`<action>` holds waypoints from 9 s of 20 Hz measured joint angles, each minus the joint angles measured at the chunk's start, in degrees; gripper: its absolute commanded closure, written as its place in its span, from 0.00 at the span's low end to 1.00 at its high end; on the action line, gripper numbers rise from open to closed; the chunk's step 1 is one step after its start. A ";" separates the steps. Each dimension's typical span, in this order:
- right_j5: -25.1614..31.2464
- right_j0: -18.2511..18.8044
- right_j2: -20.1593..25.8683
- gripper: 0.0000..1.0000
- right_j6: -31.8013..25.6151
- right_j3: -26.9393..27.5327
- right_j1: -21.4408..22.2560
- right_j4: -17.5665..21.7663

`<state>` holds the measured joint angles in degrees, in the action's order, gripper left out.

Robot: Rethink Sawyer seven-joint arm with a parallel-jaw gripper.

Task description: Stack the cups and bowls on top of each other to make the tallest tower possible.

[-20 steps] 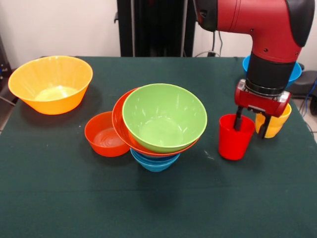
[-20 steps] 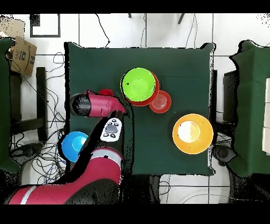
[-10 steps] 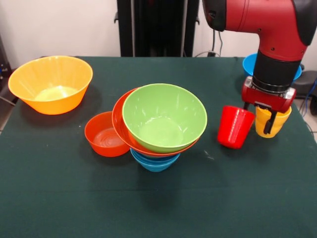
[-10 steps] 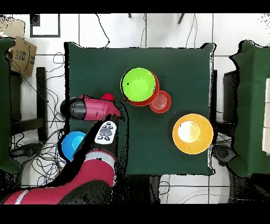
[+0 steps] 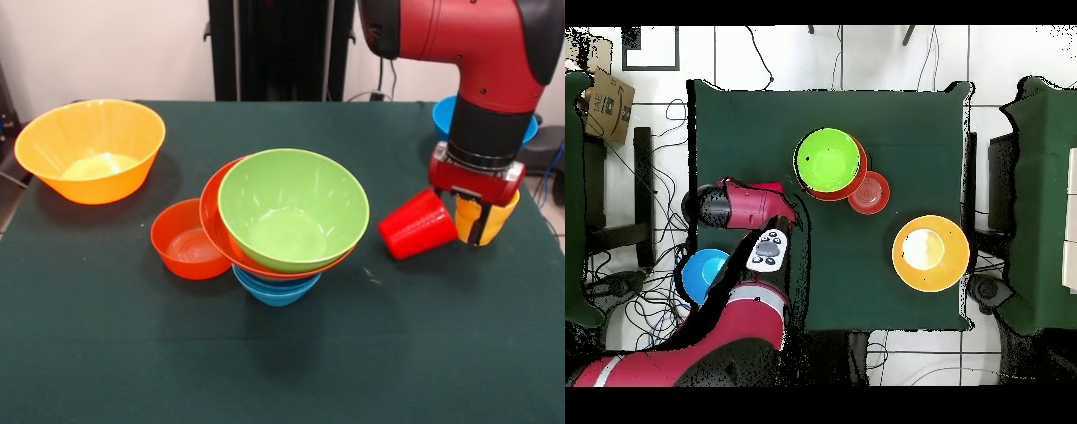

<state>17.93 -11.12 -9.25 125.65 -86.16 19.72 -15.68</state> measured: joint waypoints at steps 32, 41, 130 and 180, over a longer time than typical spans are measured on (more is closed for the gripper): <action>-0.10 0.93 -2.05 1.00 0.00 0.03 -2.38 -0.01; -0.11 -0.21 -3.31 1.00 0.00 0.03 -2.38 -0.01; 52.59 22.00 8.09 1.00 0.00 5.04 9.12 2.49; 61.64 25.75 9.43 1.00 0.00 0.10 22.53 7.48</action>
<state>79.58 14.64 0.18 125.65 -86.06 42.25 -8.19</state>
